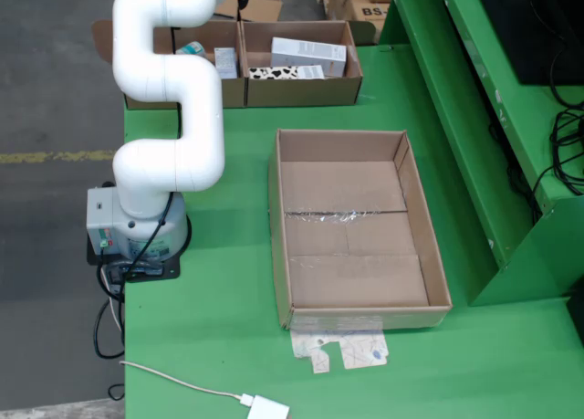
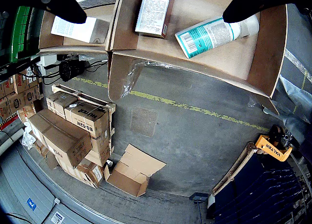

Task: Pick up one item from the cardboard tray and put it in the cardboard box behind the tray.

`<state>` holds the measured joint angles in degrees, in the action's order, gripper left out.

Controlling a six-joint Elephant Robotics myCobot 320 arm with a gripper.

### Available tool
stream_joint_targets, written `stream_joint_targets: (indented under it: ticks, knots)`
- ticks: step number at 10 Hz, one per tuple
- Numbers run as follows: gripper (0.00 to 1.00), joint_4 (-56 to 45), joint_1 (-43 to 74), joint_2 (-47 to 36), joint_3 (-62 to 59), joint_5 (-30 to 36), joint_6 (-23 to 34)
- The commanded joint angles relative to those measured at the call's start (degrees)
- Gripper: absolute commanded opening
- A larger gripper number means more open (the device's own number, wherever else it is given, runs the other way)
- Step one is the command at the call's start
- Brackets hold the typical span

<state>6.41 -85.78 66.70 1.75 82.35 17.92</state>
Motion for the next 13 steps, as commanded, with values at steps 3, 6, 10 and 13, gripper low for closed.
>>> stream_joint_targets:
  ticks: [3, 6, 10, 13]
  knots:
    - [1.00, 0.75, -0.04, -1.84, -1.75, -0.29, 0.28]
    - [1.00, 0.75, -0.04, -1.84, -1.75, -0.29, 0.28]
    - [1.00, 1.59, -1.67, -4.57, -1.75, -4.70, 1.85]
    - [1.00, -11.09, -1.38, -12.75, -1.75, -4.81, -0.45]
